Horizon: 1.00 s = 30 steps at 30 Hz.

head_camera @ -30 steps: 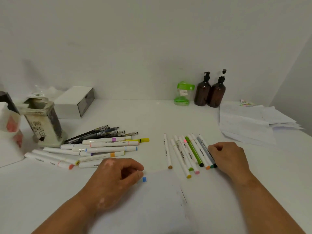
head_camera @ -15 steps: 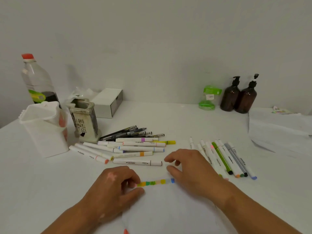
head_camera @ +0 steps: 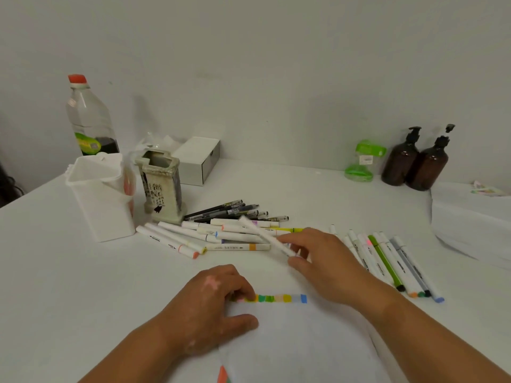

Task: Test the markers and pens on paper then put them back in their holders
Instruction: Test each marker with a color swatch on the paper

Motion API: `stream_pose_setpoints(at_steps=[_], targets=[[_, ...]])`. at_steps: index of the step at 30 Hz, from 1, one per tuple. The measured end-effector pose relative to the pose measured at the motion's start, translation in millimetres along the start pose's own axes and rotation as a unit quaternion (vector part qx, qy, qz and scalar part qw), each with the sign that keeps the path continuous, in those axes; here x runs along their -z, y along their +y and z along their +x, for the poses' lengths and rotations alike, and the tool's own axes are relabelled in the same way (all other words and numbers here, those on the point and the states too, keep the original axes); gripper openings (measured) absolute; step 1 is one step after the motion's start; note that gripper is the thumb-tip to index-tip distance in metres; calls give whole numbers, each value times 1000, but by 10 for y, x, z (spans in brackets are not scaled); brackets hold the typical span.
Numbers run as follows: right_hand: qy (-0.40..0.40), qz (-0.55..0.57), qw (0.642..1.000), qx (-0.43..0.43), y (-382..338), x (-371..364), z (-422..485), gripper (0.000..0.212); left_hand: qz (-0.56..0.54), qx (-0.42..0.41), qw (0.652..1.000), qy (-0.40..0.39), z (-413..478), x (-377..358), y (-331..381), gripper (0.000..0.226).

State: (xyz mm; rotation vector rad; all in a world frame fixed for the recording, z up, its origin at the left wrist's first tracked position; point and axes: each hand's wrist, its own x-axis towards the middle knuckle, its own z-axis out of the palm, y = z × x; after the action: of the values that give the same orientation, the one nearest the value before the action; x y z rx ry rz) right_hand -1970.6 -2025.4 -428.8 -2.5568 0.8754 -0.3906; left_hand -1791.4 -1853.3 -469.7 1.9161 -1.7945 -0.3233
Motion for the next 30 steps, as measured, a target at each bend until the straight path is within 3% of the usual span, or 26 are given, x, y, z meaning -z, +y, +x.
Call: stream_pose_setpoints(at_steps=[2, 5, 8, 14, 17, 22, 30], targets=[[3, 131, 991, -32, 99, 119, -165, 36, 3, 4, 1000, -17, -10, 20, 4, 40], [-19, 345, 934, -91, 152, 187, -386, 26, 18, 8, 1000, -22, 6, 63, 45, 35], [6, 430, 896, -111, 192, 167, -475, 14, 12, -10, 1000, 9, 83, 104, 178, 24], [22, 505, 856, -105, 200, 89, -499, 17, -18, -60, 998, 12, 376, 59, 510, 41], [17, 501, 861, -86, 203, 42, -532, 25, -54, -80, 995, 38, 543, -35, 652, 32], [38, 497, 862, -94, 284, 31, -548, 19, -45, -88, 993, 60, 572, -158, 571, 10], [53, 471, 879, -53, 193, 30, -573, 9, -39, -107, 992, 56, 502, -236, 562, 24]])
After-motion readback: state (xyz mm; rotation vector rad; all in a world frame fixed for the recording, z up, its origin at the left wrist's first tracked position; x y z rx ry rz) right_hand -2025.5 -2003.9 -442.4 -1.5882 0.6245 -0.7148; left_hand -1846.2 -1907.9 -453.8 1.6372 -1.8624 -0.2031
